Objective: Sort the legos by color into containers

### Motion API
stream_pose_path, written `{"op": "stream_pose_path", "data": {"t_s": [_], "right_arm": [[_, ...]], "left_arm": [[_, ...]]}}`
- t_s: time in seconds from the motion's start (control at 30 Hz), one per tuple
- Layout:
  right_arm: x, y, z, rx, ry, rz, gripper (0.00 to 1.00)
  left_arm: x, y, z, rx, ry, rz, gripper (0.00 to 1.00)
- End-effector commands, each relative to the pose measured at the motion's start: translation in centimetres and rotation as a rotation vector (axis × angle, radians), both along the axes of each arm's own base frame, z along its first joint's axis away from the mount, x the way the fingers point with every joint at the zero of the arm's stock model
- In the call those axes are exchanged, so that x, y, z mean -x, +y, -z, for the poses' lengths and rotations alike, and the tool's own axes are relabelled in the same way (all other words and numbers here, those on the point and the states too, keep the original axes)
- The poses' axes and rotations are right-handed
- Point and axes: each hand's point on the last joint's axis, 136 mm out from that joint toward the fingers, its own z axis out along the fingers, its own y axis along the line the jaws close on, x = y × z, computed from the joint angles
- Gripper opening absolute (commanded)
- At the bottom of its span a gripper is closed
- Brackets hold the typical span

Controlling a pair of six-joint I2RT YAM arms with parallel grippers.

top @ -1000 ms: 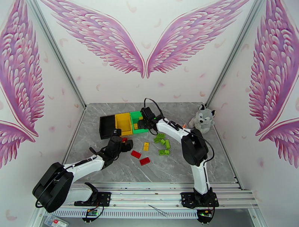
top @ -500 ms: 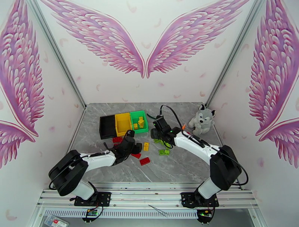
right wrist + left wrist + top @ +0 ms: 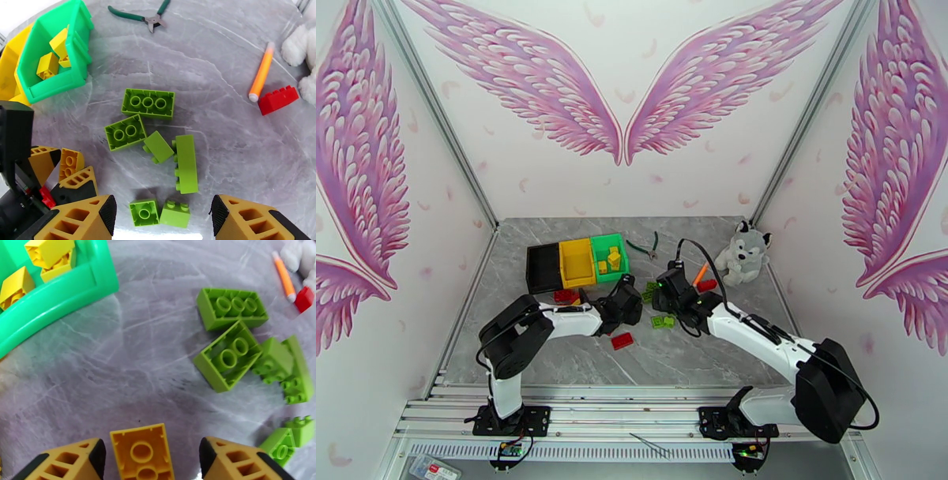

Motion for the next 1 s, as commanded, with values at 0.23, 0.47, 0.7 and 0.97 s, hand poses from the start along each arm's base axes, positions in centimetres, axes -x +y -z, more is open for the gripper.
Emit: {"op": "stream_pose_path", "data": {"t_s": [0.23, 0.47, 0.7, 0.97], "right_arm": [[0.6, -1.3, 0.2, -0.001, -0.018, 0.038, 0.67], [-0.2, -0.4, 1.5, 0.003, 0.021, 0.025, 0.6], [-1.4, 1.5, 1.8, -0.045, 0.024, -0.008, 0.6], [-2.8, 4.3, 1.3, -0.133, -0.02, -0.09, 0.61]], "left_arm": [[0.8, 0.2, -0.4, -0.119, -0.021, -0.013, 0.36], [0.2, 0.8, -3.3, -0.075, -0.078, -0.039, 0.15], [-3.2, 3.5, -6.5, -0.002, -0.112, -0.097, 0.15], [-9.2, 5.6, -9.7, 0.018, -0.181, -0.169, 0.16]]}}
